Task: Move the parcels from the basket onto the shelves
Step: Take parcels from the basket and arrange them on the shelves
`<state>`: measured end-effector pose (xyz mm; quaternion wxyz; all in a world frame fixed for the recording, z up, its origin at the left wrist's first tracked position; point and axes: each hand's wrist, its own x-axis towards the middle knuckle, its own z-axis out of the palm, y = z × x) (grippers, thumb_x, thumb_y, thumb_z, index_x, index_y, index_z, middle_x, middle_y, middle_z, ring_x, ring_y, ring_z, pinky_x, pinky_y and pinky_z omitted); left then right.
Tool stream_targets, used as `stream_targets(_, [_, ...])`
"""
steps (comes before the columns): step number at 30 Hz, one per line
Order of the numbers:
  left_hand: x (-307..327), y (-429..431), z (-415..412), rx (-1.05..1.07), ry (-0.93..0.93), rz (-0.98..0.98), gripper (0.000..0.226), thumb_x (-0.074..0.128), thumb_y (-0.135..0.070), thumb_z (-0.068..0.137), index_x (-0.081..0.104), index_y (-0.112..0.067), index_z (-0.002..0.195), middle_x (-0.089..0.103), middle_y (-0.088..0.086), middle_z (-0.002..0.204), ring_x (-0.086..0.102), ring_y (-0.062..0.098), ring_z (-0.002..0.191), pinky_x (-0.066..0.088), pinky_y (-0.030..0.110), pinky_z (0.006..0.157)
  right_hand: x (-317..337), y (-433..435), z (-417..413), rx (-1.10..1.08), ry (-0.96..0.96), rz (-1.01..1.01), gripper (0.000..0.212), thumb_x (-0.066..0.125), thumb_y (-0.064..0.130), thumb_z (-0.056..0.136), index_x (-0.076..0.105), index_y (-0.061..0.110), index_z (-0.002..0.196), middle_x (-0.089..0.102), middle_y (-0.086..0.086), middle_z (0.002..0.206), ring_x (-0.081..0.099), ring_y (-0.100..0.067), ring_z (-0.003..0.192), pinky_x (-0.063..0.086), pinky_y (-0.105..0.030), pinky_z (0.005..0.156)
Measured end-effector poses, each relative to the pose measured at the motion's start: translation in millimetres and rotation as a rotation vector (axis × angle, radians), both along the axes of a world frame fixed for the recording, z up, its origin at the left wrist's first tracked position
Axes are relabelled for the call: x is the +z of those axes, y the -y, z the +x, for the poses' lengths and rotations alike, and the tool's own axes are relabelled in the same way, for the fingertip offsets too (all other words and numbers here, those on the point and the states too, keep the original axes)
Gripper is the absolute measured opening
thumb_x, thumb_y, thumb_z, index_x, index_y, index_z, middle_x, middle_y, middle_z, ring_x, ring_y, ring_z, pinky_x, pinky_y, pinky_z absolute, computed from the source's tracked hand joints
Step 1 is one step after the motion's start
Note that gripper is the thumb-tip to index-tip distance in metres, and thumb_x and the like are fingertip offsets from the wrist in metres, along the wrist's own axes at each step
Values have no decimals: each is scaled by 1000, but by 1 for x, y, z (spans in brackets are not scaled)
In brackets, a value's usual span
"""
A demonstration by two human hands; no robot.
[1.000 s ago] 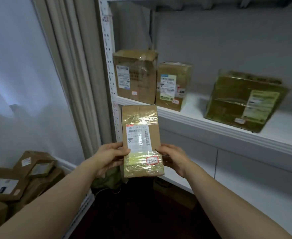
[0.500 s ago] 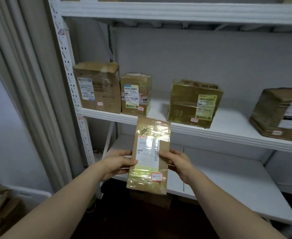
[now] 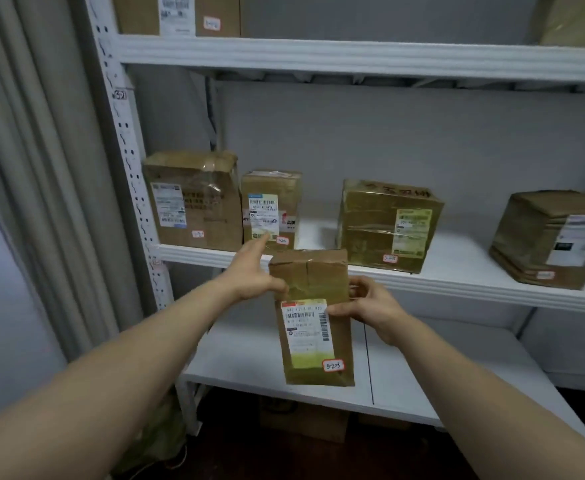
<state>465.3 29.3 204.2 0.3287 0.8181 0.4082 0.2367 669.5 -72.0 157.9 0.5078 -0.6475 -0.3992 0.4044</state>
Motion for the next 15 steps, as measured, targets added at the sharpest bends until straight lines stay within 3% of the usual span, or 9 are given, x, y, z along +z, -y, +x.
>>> stream_targets(2, [26, -11, 6, -114, -176, 111, 110, 83, -22, 69, 11, -19, 152, 17, 4, 157, 19, 23, 143, 21, 34, 116, 12, -10, -1, 29, 62, 3, 61, 85, 0, 61, 55, 18, 111, 64, -4, 108, 61, -19, 104, 49, -41, 98])
stream_targets(6, [62, -22, 24, -262, -448, 166, 96, 82, -21, 70, 27, -18, 148, 44, 2, 141, 45, 22, 125, 42, 30, 101, 30, -27, 4, 57, 125, 60, 59, 85, 1, 61, 55, 25, 105, 64, -6, 113, 60, -23, 108, 49, -43, 97])
stream_targets(9, [85, -32, 37, -244, -485, 262, 82, 82, -19, 70, 40, -19, 141, 51, -2, 131, 50, 21, 120, 46, 33, 96, 43, -41, 18, 108, 124, 107, 67, 81, -6, 64, 53, 20, 119, 63, -6, 117, 59, -23, 112, 50, -42, 96])
stream_targets(12, [107, -40, 53, -215, -503, 353, 79, 81, -17, 71, 41, -21, 138, 51, -3, 127, 50, 20, 118, 46, 31, 93, 60, -57, 42, 117, 138, 128, 72, 63, -14, 75, 43, 13, 138, 56, -10, 128, 55, -24, 115, 54, -35, 87])
stream_targets(15, [124, -52, 74, -181, -490, 400, 74, 79, -16, 73, 41, -22, 136, 51, -2, 125, 50, 21, 117, 46, 31, 91, 83, -74, 74, -44, 500, 163, 60, 57, -7, 83, 44, 15, 138, 52, -5, 132, 51, -18, 117, 51, -30, 89])
